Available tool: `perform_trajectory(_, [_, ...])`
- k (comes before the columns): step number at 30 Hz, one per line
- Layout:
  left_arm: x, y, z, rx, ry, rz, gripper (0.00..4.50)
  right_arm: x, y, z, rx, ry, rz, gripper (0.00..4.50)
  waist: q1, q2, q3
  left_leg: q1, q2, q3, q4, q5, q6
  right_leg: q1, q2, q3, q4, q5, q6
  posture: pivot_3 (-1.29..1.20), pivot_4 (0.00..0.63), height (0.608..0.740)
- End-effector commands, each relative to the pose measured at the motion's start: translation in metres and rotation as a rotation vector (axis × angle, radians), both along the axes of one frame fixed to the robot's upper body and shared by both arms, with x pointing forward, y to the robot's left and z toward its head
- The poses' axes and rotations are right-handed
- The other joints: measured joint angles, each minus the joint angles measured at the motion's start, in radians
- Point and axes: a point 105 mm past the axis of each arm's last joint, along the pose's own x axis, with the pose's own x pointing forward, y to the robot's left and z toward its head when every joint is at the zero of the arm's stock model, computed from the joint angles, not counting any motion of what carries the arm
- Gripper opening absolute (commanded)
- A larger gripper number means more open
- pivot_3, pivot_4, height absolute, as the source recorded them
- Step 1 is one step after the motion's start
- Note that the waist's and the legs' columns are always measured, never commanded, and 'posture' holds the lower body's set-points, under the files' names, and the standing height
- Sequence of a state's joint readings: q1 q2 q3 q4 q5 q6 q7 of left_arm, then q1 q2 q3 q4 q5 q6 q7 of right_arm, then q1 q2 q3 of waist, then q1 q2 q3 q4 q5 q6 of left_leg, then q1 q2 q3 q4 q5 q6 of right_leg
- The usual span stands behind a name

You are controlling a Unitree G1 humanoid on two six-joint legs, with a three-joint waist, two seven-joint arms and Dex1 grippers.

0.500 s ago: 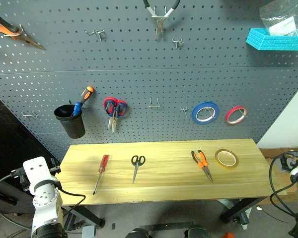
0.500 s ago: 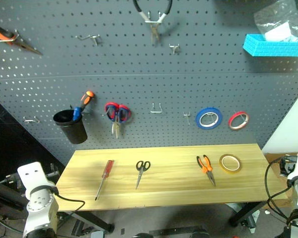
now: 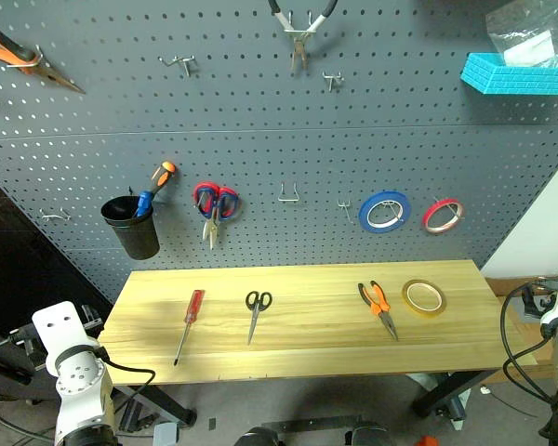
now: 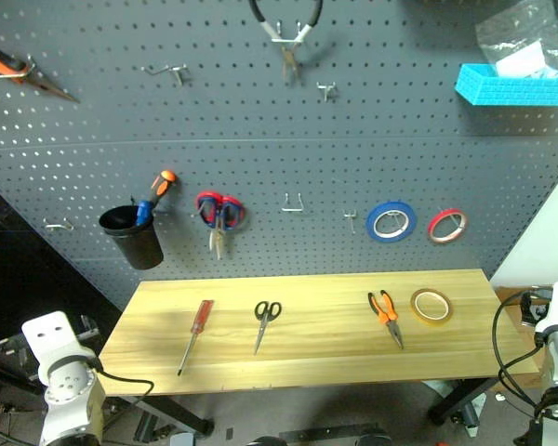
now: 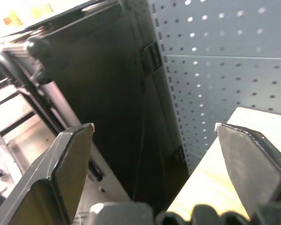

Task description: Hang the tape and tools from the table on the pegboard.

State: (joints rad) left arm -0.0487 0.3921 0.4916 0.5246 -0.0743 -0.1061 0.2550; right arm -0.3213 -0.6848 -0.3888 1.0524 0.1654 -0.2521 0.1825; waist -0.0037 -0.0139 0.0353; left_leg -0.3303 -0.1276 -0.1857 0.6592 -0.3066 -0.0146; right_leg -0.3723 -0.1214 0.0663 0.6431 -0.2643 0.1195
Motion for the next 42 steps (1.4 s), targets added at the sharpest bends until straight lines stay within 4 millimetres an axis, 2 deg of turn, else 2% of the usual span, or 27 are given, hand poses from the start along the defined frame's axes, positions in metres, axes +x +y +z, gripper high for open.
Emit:
perform_trajectory(1, [-0.004,0.012,0.013,0.021,-0.029,0.046,4.47,0.012,0.006,0.015,-0.033,-0.046,0.057,3.92,0.000,0.000,0.000,0.000,0.000,0.000,0.000,0.000,0.000,0.000,0.000,0.000,0.000,0.000,0.000,0.00,0.001,0.740])
perform_trajectory(6, [-0.009,0.013,0.009,-0.035,-0.048,0.082,4.47,0.016,0.016,0.013,-0.018,-0.047,0.098,3.92,0.000,0.000,0.000,0.000,0.000,0.000,0.000,0.000,0.000,0.000,0.000,0.000,0.000,0.000,0.000,0.00,0.006,0.740])
perform_trajectory(12, [-0.010,0.009,0.009,-0.118,-0.058,0.129,4.47,0.019,0.037,0.006,-0.034,-0.020,0.214,3.92,0.001,-0.003,0.002,0.000,0.000,-0.001,0.000,0.000,0.000,0.000,0.000,0.000,0.000,0.000,0.000,0.00,0.012,0.740])
perform_trajectory(17, [-0.004,-0.011,0.011,-0.185,-0.056,0.073,4.47,0.021,0.064,0.004,-0.065,0.005,0.346,3.92,0.001,-0.003,0.005,0.000,0.000,0.000,0.000,-0.001,0.000,0.000,0.000,0.000,0.000,0.000,0.000,0.00,0.026,0.740])
perform_trajectory(21, [0.006,-0.032,0.017,-0.132,0.004,-0.002,4.47,0.022,0.079,0.006,-0.083,0.019,0.399,3.92,0.003,-0.002,0.013,-0.001,0.001,0.000,0.000,-0.001,-0.001,0.000,0.000,0.000,0.000,-0.002,0.003,-0.02,0.048,0.740])
perform_trajectory(23, [0.018,-0.048,0.023,-0.096,0.016,-0.113,4.47,0.022,0.088,0.006,-0.066,0.033,0.433,3.92,0.003,-0.002,0.021,0.000,0.001,0.000,0.000,-0.001,-0.001,0.000,0.000,0.000,0.000,-0.002,0.003,-0.03,0.063,0.740])
perform_trajectory(26, [0.047,-0.093,0.036,0.031,0.078,-0.409,4.47,0.020,0.110,0.005,-0.023,0.086,0.549,3.92,0.003,-0.002,0.039,-0.001,0.001,0.000,0.000,-0.001,-0.001,0.000,0.000,-0.001,0.000,-0.002,0.004,-0.04,0.081,0.740])
perform_trajectory(28, [0.057,-0.122,0.043,-0.036,0.042,-0.567,4.47,0.018,0.121,0.007,-0.015,0.117,0.596,3.92,0.003,0.001,0.047,-0.003,0.001,-0.001,0.000,-0.001,-0.001,-0.001,0.000,-0.001,0.000,-0.002,0.002,-0.05,0.095,0.740])
perform_trajectory(30, [0.068,-0.170,0.058,-0.083,0.005,-0.853,4.47,0.019,0.135,0.010,0.015,0.133,0.643,3.92,0.001,0.003,0.063,-0.004,0.001,0.001,0.000,-0.002,0.000,-0.002,0.000,-0.001,-0.001,0.000,0.000,-0.06,0.117,0.740])
perform_trajectory(32, [0.071,-0.197,0.065,-0.081,0.021,-1.019,4.47,0.021,0.146,0.012,0.018,0.161,0.682,3.92,0.000,0.004,0.072,-0.008,0.001,0.001,0.001,-0.002,0.000,-0.006,0.000,-0.001,-0.001,0.000,0.000,-0.07,0.133,0.740])
perform_trajectory(34, [0.075,-0.217,0.071,-0.117,0.032,-1.137,4.47,0.025,0.156,0.015,0.021,0.193,0.724,3.92,-0.004,0.006,0.082,-0.017,0.001,0.000,0.002,-0.002,0.000,-0.016,0.000,-0.001,0.001,0.000,-0.001,-0.08,0.152,0.740])
perform_trajectory(37, [0.078,-0.243,0.080,-0.129,0.062,-1.300,4.47,0.032,0.168,0.017,0.035,0.241,0.775,3.92,-0.018,0.006,0.109,-0.018,0.002,0.000,0.001,-0.001,-0.001,-0.017,0.000,-0.001,0.001,0.001,-0.002,-0.09,0.185,0.740])
perform_trajectory(42, [0.074,-0.276,0.092,-0.083,0.110,-1.553,4.47,0.050,0.172,0.017,0.009,0.324,0.794,3.92,-0.033,0.002,0.155,-0.021,0.002,0.001,0.001,-0.001,-0.002,-0.020,0.000,-0.001,0.001,0.001,-0.002,-0.12,0.242,0.740])
